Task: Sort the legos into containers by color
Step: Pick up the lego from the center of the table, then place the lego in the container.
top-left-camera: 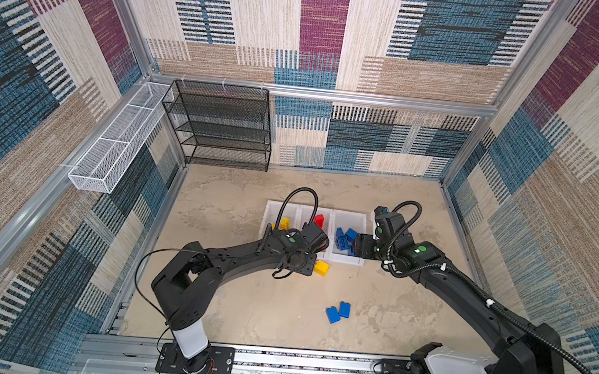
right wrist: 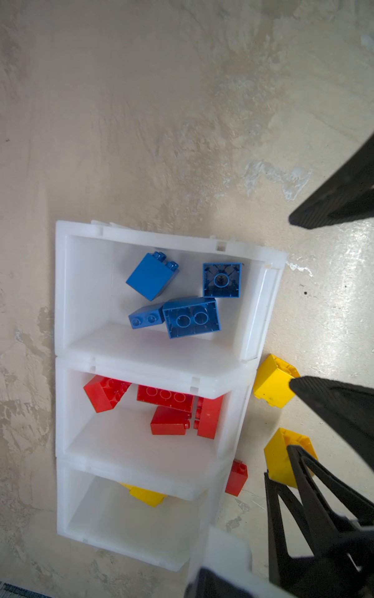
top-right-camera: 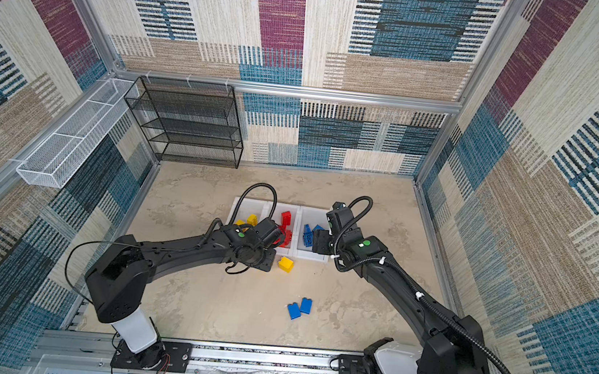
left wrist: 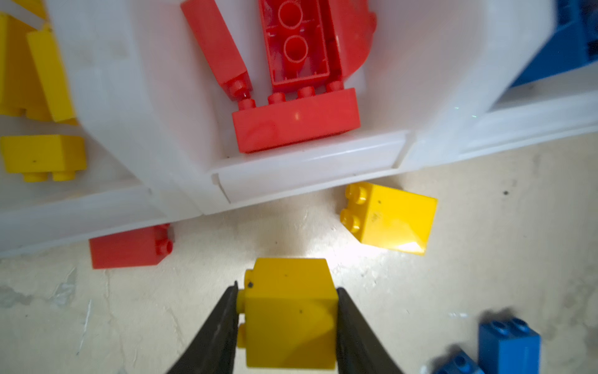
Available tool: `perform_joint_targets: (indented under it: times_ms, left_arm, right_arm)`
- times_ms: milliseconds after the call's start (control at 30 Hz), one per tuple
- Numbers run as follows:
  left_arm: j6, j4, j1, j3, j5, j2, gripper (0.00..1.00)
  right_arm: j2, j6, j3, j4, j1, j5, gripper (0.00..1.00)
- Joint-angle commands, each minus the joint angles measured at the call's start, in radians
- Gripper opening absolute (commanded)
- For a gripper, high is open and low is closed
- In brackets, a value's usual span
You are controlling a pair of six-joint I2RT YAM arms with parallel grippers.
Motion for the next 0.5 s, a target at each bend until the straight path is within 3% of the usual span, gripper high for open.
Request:
perform_joint_targets:
  times_ms: [0,233,467]
  left_arm:
    - [0.04,-0.009,0.013,0.007,-0.023,-0.066,0.42]
    - [0.142,-0.022,0.191,0.064,0.0,-0.11,0.42]
    - [0.243,-0.017,0.343,0.144,0.035,0.035,0.43]
  right_arm:
    - [-0.01,-0.002,0.015,-0.009,0.001,0.01,0.75]
    - [-0.013,0.006,0.021,-0.01,0.001,0.004,0.74]
    - [-0.021,0.014,0.017,-0.015,0.002,0.002,0.74]
